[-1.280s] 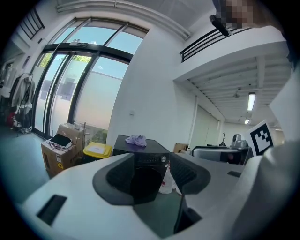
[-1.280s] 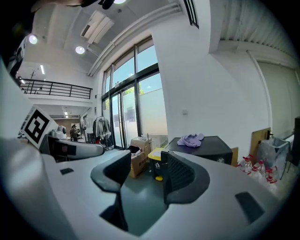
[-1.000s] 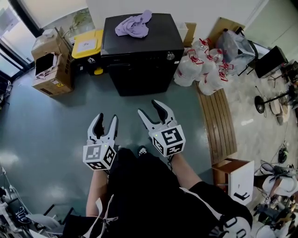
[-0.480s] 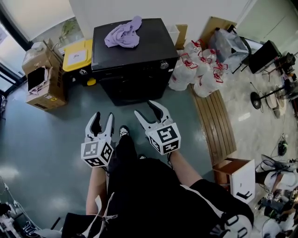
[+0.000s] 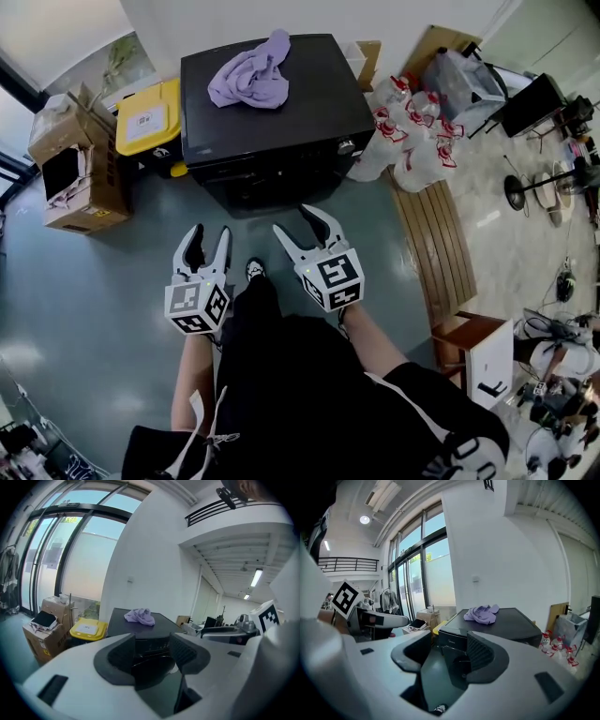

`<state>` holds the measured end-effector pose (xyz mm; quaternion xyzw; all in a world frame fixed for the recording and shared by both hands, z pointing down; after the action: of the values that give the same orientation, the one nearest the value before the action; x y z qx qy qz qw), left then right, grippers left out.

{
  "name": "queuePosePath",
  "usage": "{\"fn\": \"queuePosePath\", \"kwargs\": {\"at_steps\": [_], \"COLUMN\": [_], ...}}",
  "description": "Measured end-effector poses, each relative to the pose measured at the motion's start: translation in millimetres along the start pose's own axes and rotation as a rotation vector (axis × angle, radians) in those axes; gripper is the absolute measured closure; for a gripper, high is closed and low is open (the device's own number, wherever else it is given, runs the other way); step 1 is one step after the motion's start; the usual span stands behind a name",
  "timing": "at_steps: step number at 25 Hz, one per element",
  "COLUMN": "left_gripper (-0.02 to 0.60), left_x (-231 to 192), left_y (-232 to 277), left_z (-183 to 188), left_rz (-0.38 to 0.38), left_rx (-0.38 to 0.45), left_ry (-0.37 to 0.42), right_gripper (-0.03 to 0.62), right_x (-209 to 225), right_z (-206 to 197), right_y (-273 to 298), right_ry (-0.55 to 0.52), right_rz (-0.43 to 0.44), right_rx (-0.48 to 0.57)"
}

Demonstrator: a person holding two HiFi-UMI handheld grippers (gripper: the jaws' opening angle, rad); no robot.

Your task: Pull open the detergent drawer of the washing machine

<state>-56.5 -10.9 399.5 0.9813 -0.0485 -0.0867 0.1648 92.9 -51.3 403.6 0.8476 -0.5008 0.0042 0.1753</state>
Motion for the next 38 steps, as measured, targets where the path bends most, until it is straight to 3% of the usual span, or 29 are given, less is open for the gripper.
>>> {"fn": "queuePosePath", "kwargs": {"at_steps": [6,18,38], "left_gripper": [0.35,0.35,0.35], "left_x": [-24.8,-69.2,-125.3], "left_y": [48.9,106.5,191.4], "left_z": [-11.4,-49.0,-79.7], "left_rz": [-0.024,-0.048,-0.076], "left_rx": [-0.066,-0.178,-0.289], "left_ry": [0.005,-0.016,0.007], "right_gripper": [0.349,0.351,0.353], "right_x": [29.9,41.1,76.4], "right_z": [-13.5,-56.2,-82.5], "right_y": [47.5,117.9,206.3], "right_ry": [0.042,0.119,0.17], "right_rz": [-0.032,-0.028,-0.08], "right_rx": [-0.06,-0.199,-0.28]}}
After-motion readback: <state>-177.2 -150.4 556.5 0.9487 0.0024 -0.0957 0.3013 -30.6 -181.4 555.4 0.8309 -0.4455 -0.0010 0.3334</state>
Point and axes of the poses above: the fingertips, and each gripper's own axes: y forward along the fingers, x to its right, z out of its top, the point moved 1 cm from there along -y, backward along the fingers, and after that the axes turned 12 degrees about z, right-handed, at the moved point
